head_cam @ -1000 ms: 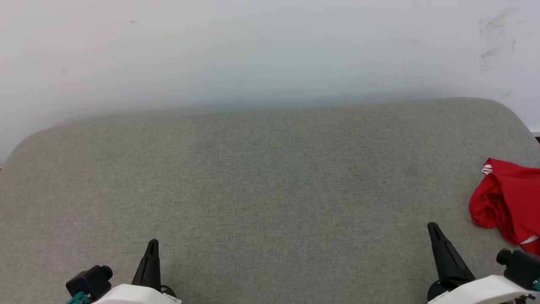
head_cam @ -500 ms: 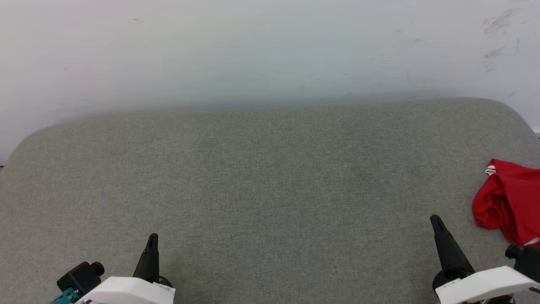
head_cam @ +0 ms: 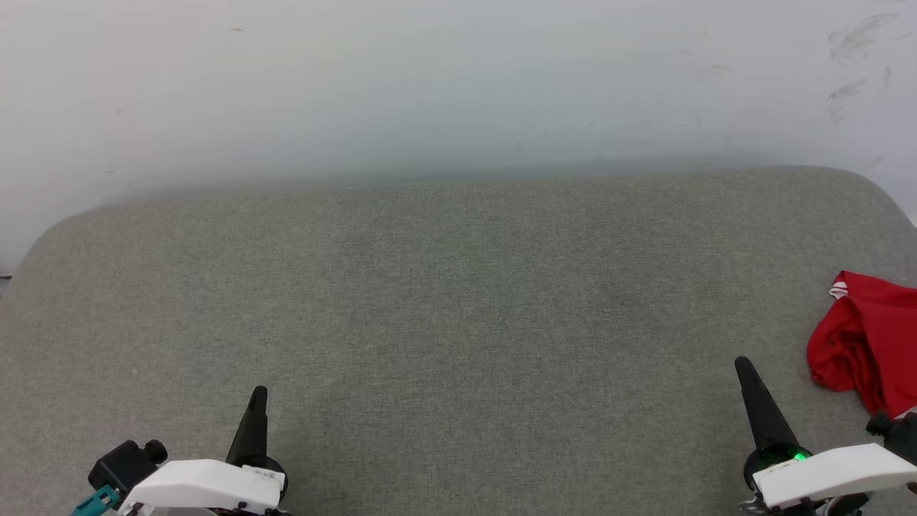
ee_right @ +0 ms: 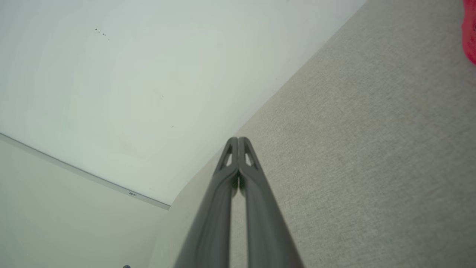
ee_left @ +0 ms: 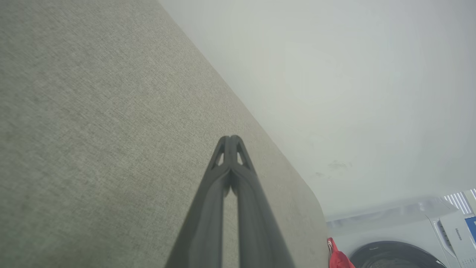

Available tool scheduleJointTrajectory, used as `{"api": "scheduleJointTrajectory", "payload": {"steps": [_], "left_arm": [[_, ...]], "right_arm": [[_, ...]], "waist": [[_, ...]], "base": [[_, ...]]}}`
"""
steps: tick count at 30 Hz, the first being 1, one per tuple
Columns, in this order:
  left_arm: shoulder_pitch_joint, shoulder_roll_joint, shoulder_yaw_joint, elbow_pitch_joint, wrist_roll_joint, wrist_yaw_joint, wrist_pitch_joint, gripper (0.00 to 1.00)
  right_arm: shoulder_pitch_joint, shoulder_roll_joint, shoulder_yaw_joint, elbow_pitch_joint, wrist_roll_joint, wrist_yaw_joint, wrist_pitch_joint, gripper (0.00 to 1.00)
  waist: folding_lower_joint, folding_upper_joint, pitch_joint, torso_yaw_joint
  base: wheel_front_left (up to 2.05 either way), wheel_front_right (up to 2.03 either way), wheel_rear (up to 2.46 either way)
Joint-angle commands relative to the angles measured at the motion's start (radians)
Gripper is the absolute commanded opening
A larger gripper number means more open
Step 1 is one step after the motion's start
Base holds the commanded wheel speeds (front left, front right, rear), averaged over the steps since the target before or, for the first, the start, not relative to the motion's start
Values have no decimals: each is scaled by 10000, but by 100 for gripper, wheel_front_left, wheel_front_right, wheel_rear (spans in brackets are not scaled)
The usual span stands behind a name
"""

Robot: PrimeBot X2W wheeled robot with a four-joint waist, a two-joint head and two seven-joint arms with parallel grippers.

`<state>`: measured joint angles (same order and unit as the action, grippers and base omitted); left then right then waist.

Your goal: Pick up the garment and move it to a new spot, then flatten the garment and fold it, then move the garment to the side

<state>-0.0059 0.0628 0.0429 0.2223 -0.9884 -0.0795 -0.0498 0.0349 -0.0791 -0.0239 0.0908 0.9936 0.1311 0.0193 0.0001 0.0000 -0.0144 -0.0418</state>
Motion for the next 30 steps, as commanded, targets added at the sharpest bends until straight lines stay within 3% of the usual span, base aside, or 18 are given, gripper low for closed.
{"api": "scheduleJointTrajectory", "payload": {"steps": [1, 30], "left_arm": [[-261, 25, 77, -69, -357, -97, 88, 0], [-664, -46, 391, 72, -3114, -291, 833, 0]], "right_arm": [[-310, -77, -40, -16, 382, -3, 35, 0], [-866, -52, -249, 709, 3273, -3, 313, 0]], "waist": [[-1, 0, 5, 11], [-1, 0, 72, 171]], "base": [[0, 0, 0], [0, 0, 0]]}}
